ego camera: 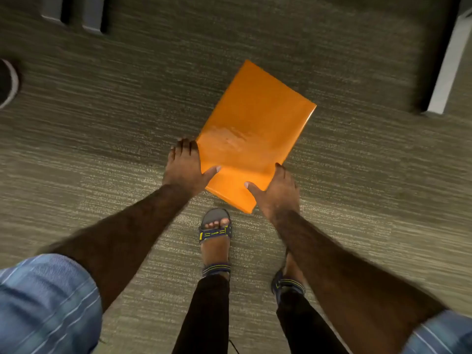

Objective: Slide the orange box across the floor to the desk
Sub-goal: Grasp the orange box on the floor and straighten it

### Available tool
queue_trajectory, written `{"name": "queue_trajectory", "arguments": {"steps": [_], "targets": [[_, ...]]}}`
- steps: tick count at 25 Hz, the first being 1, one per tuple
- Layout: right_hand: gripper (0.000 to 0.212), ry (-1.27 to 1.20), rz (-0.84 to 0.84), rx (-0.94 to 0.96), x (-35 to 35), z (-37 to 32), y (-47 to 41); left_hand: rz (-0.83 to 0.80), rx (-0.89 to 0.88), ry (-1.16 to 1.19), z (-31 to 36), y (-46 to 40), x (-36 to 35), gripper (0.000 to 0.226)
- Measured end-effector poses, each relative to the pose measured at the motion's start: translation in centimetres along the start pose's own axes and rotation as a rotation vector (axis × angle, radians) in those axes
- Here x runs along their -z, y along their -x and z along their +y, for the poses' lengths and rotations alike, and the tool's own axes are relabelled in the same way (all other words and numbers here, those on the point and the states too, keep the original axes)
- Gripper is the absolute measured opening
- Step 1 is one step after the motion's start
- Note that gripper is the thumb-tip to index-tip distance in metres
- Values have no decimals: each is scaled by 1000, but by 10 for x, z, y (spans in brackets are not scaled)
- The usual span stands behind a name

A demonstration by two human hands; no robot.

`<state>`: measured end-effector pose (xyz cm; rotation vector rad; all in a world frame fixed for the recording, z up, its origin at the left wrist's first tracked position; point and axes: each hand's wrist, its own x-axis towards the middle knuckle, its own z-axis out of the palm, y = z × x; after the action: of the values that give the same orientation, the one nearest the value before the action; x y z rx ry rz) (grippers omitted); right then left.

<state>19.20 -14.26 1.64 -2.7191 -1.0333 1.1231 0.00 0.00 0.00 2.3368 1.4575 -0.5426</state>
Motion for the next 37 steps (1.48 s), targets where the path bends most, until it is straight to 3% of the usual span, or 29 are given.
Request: {"name": "queue_trajectory", "arguments": {"steps": [5,10,13,17,21,24,29,37], "targets": [[114,-134,9,-111,-14,1,-6,-64,91,168,-10,-9,-18,108],[110,-441,-37,-336,-33,3,-14,-165,191,362,-17,-12,-32,109],[92,-498,-61,-367,-43,6,-17,-243,270,429,-22,-18,-37,113],[69,-756,-131,-438,-56,9,-28,-262,281,551,-30,-30,-42,84],[53,-952,-237,-539,-57,15,-34,-286,342,695,-35,-34,-46,86],[53,-984,-222,-544,-61,19,-35,-255,343,691,-32,-29,-47,85],[76,-966,-154,-517,-56,29,-31,-226,326,630,-20,-16,-44,93],[56,-970,-83,-396,6,66,-49,-161,289,751,40,-29,-19,88]]}}
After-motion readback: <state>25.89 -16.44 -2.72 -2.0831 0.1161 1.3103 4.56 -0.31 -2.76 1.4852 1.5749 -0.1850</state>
